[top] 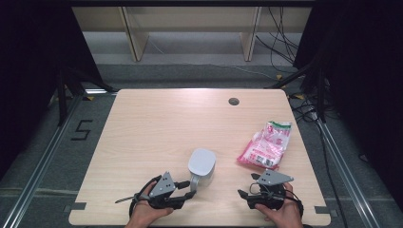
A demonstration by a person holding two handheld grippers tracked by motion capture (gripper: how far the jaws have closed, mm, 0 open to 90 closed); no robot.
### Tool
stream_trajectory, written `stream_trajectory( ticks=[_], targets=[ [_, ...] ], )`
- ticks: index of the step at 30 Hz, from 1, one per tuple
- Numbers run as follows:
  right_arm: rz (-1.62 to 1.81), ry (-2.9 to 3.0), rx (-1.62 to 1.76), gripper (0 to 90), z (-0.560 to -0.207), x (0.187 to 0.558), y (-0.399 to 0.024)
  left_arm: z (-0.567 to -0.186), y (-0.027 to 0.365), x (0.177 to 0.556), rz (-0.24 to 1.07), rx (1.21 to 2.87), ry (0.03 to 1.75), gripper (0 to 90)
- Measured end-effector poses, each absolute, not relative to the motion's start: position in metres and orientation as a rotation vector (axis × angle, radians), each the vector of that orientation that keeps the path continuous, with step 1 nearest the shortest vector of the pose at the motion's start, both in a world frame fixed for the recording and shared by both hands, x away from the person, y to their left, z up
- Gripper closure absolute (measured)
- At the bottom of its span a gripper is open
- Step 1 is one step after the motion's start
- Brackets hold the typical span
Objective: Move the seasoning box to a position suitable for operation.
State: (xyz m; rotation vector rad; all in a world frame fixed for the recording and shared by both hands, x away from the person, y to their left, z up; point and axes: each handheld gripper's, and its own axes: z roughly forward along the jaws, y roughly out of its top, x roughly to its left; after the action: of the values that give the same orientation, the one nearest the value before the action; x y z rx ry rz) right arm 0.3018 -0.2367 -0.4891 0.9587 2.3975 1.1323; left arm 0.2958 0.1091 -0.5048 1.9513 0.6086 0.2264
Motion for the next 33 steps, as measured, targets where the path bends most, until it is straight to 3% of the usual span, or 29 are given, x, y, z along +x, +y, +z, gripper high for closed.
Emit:
stream_trajectory(
  ticks=[7,10,33],
  targets=[
    [1.132,2.413,0.957,23.8,-0.489,0.302,-0.236,-0.503,0.098,0.302,0.293,1.944,0.62,60.6],
    [1.128,2.406,0.962,23.8,-0.49,0.302,-0.236,-0.501,0.095,0.302,0.311,1.943,0.604,68.5],
    [1.146,2.414,0.951,23.8,-0.49,0.302,-0.236,-0.501,0.107,0.342,0.354,1.915,0.688,68.5]
  ],
)
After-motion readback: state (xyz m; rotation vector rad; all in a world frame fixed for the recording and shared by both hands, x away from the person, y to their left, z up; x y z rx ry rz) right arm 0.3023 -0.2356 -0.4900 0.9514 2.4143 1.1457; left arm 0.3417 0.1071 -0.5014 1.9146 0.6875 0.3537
